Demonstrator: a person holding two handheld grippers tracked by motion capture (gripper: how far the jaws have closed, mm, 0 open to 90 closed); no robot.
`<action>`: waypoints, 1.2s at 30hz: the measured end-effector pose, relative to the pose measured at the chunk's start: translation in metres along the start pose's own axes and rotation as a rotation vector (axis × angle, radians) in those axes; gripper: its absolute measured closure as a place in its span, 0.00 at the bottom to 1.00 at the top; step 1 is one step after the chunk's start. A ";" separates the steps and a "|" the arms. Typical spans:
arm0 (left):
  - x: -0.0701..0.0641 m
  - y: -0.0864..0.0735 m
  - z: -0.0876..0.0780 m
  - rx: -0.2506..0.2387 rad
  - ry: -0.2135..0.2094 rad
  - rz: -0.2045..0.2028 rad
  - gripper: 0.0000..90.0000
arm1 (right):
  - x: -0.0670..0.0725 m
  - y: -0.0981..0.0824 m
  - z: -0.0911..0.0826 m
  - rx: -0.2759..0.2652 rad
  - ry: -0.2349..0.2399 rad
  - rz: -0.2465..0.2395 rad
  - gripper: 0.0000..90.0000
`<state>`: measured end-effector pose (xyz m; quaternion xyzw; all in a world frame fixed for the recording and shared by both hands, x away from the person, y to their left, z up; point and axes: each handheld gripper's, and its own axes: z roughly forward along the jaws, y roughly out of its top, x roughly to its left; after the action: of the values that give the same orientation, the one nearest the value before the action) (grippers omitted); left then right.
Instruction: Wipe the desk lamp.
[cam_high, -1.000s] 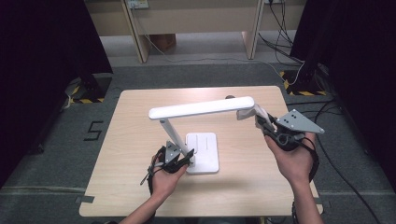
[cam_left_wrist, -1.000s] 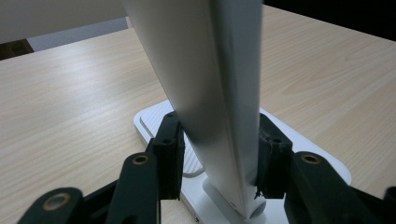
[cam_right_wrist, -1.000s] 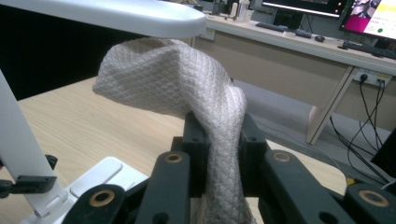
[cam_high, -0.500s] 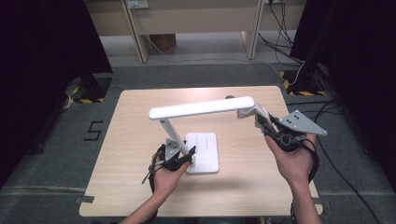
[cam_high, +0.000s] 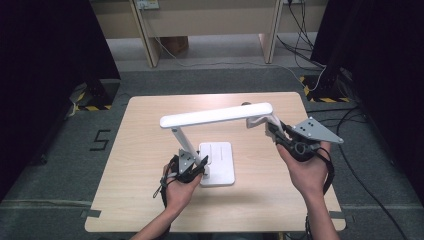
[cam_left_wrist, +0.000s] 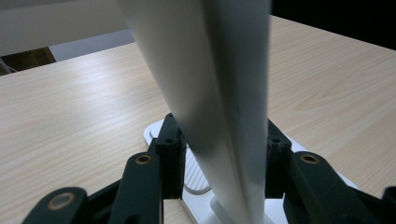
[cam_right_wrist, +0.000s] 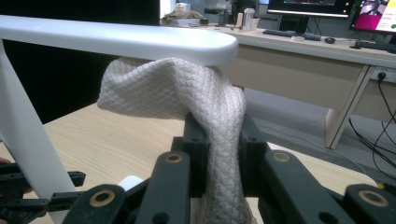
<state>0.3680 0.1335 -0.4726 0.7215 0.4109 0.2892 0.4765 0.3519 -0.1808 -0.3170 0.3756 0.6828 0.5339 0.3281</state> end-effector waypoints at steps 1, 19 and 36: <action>0.000 0.000 0.000 0.001 0.002 -0.001 0.67 | 0.001 0.001 0.001 -0.001 0.000 -0.014 0.87; -0.004 0.000 0.000 0.003 0.031 0.004 0.68 | 0.021 0.006 0.011 -0.022 0.020 0.014 0.87; -0.007 0.000 0.002 0.000 0.036 0.007 0.67 | 0.035 0.006 0.023 -0.035 0.046 0.027 0.87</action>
<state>0.3665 0.1265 -0.4732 0.7175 0.4168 0.3038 0.4682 0.3549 -0.1385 -0.3173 0.3667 0.6754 0.5589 0.3116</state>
